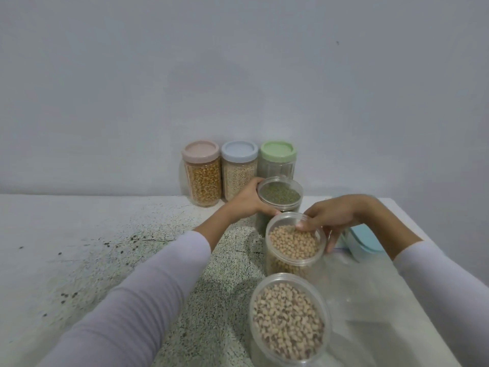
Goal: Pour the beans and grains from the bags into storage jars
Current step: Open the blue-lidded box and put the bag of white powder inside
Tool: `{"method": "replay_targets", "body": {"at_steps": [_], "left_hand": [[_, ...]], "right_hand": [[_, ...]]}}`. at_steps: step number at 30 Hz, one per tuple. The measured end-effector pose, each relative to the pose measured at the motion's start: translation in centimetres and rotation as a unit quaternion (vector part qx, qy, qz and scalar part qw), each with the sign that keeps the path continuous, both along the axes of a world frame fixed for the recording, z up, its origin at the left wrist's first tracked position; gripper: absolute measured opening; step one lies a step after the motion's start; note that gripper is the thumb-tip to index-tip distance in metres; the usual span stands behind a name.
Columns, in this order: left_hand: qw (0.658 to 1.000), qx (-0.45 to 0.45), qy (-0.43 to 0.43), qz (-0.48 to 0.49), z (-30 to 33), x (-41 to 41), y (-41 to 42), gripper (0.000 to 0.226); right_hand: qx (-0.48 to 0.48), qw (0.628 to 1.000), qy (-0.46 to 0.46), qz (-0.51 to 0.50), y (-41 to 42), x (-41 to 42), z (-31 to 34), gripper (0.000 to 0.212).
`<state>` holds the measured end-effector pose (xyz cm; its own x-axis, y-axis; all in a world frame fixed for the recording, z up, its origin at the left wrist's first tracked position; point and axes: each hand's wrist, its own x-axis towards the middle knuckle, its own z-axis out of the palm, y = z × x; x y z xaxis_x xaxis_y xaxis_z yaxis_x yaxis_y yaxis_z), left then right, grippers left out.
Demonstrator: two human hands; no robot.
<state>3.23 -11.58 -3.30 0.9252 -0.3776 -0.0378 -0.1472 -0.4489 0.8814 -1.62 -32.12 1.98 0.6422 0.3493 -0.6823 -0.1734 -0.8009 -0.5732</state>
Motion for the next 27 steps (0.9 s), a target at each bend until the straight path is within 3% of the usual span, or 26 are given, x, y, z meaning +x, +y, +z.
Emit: {"method": "replay_targets", "body": {"at_steps": [2, 6, 10, 16, 19, 22, 25, 27], "left_hand": [[1.0, -0.005, -0.005, -0.001, -0.1, 0.0, -0.3, 0.094], [1.0, -0.011, -0.008, -0.005, -0.3, -0.1, -0.5, 0.095], [1.0, -0.014, 0.005, 0.014, -0.6, -0.8, -0.1, 0.107], [0.999, 0.009, -0.027, 0.032, -0.5, -3.1, 3.6, 0.052], [0.996, -0.041, -0.052, 0.055, 0.0, -4.4, 5.9, 0.035], [0.995, 0.014, -0.095, 0.011, 1.0, -5.7, 7.5, 0.054], [0.97, 0.201, -0.117, -0.075, 1.6, -6.5, 8.4, 0.088], [0.946, 0.278, -0.142, -0.081, 1.5, -6.7, 9.2, 0.099]], "right_hand": [[0.014, 1.0, 0.012, -0.006, -0.1, 0.2, -0.2, 0.11], [0.041, 0.998, 0.02, -0.037, 0.3, -0.3, -0.3, 0.06], [0.073, 0.996, 0.003, -0.046, 1.0, -0.9, -0.6, 0.044], [0.128, 0.988, -0.008, -0.083, 4.3, -1.5, -2.0, 0.051], [0.132, 0.985, -0.03, -0.103, 6.5, -1.8, -2.5, 0.055], [0.133, 0.982, -0.079, -0.107, 8.4, -2.3, -3.1, 0.055], [0.2, 0.969, -0.118, -0.08, 9.4, -2.8, -3.6, 0.052], [0.232, 0.964, -0.117, -0.053, 9.7, -3.7, -3.2, 0.067]]}}
